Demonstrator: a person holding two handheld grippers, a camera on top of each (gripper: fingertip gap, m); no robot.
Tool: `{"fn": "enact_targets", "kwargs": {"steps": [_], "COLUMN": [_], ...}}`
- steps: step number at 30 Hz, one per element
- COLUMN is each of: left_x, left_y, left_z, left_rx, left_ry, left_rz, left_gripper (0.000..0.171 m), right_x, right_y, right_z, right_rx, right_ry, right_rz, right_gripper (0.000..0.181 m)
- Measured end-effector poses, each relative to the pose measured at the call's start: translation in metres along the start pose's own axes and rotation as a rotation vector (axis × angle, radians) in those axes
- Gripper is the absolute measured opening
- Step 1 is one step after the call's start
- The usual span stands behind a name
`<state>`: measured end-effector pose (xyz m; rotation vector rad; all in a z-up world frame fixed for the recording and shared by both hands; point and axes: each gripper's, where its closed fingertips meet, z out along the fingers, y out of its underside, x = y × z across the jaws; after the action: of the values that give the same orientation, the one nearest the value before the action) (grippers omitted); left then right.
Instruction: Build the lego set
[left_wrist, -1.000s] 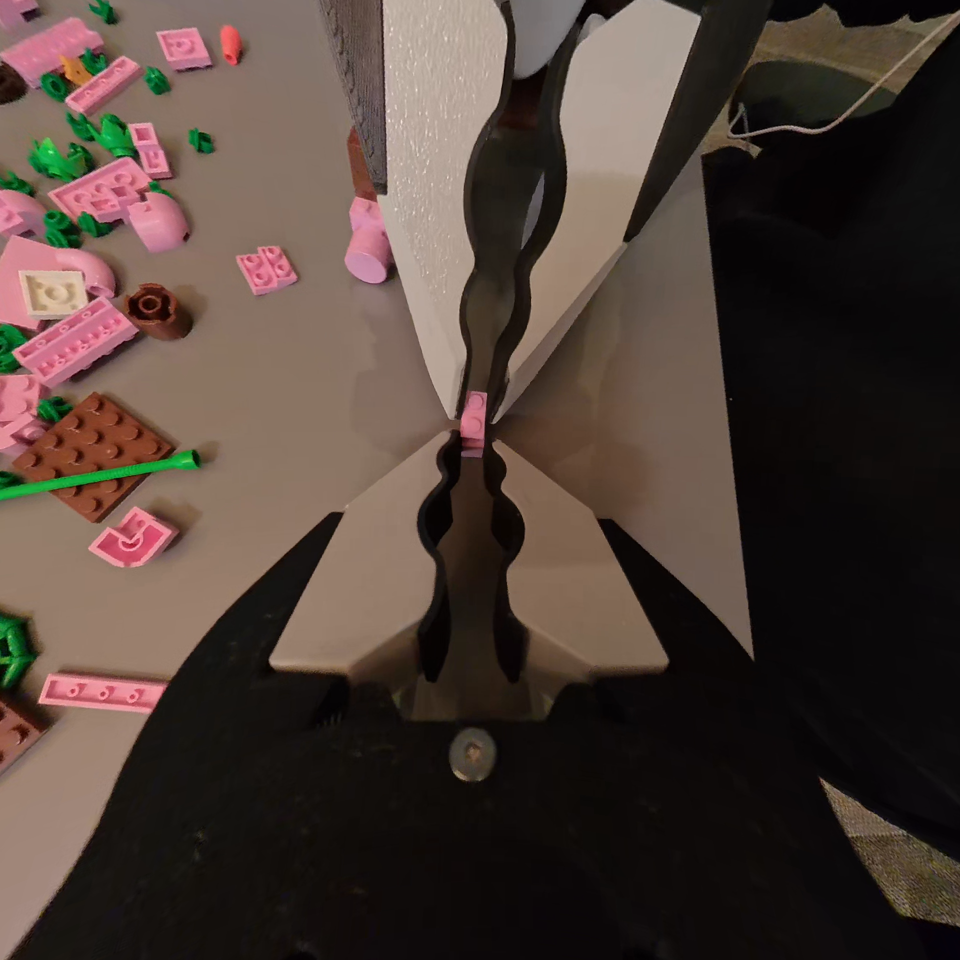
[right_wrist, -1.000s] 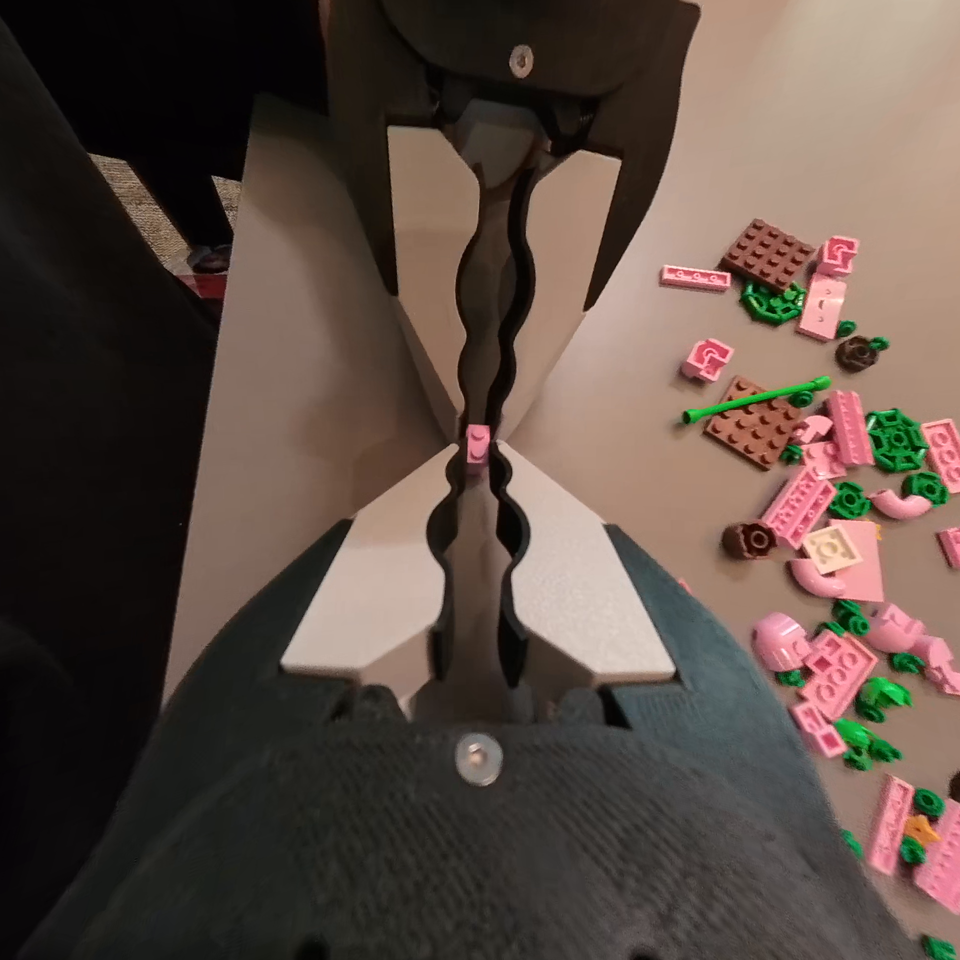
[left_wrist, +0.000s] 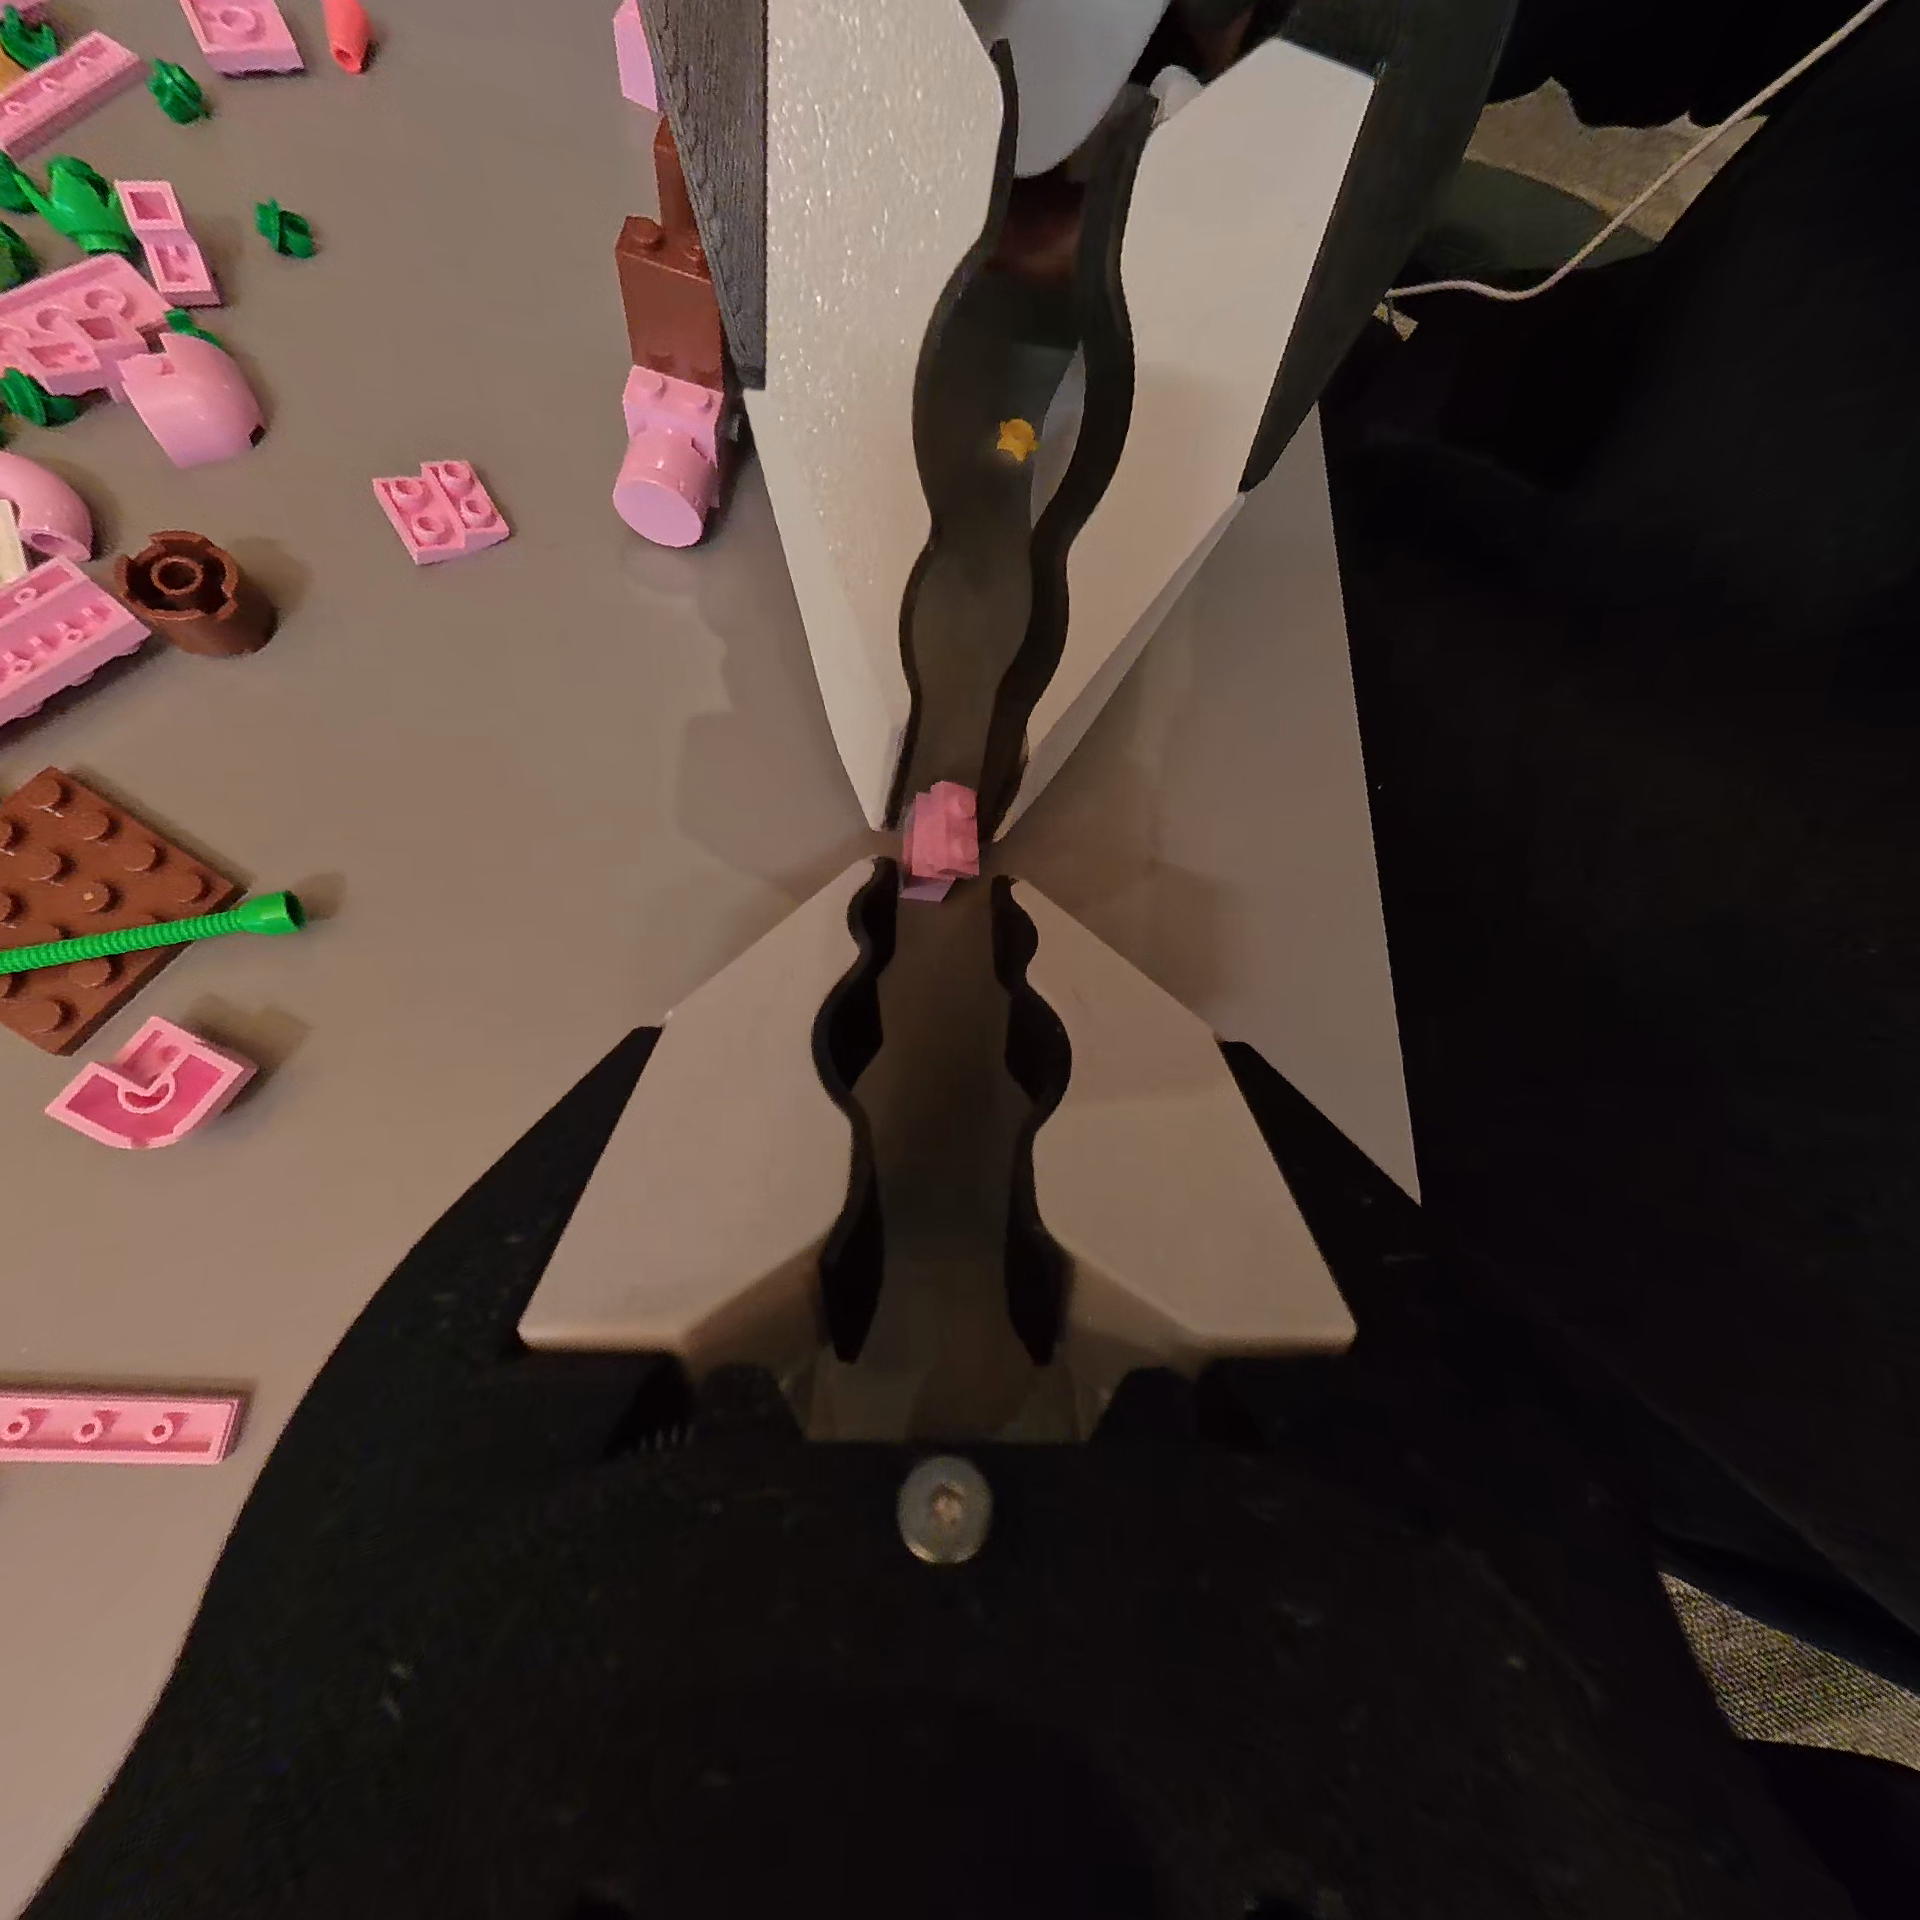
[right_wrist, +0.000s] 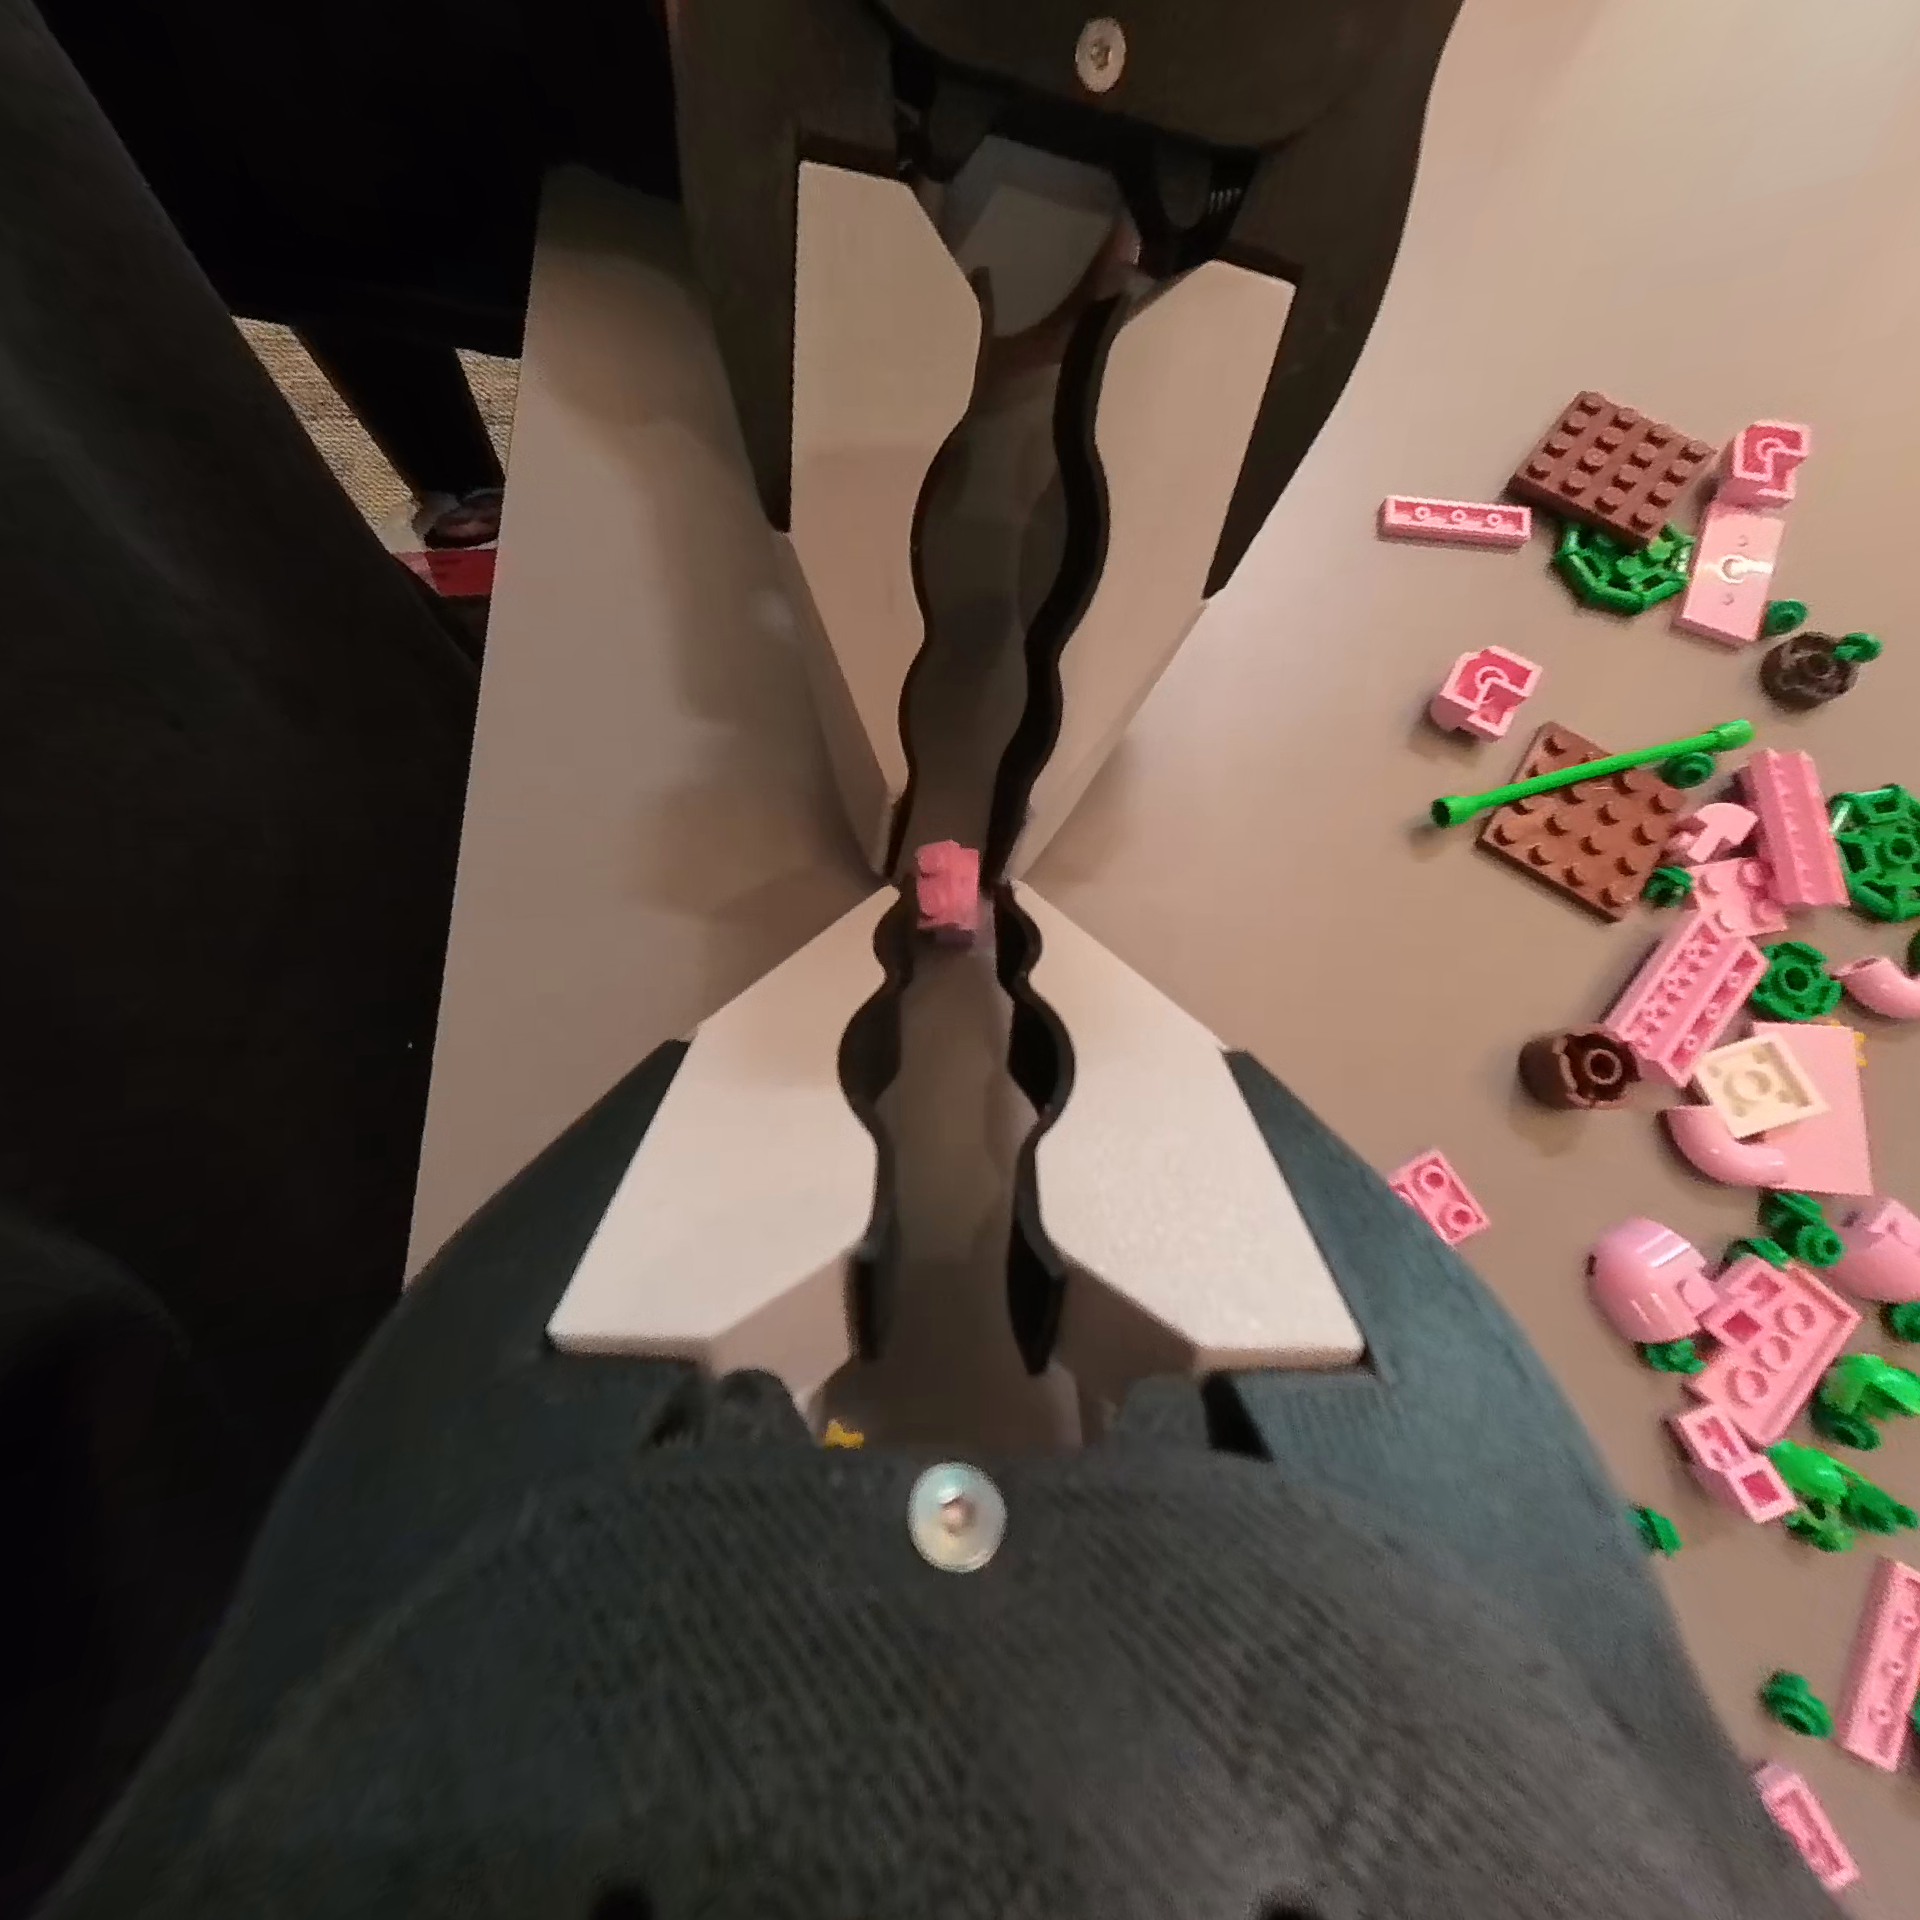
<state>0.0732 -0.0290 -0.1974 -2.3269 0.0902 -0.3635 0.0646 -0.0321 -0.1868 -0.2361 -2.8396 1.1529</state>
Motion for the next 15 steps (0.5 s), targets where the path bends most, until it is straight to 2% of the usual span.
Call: {"fn": "enact_targets", "kwargs": {"steps": [15], "left_x": [-0.0007], "left_y": [0.0001], "left_z": [0.0000], "left_rx": [0.000], "left_ry": [0.002], "left_rz": [-0.007], "left_gripper": [0.016], "right_x": [0.0005], "right_y": [-0.0049], "right_z": [-0.0013], "right_rx": [0.021], "right_ry": [0.015], "right_rz": [-0.014], "right_gripper": [0.010]}}
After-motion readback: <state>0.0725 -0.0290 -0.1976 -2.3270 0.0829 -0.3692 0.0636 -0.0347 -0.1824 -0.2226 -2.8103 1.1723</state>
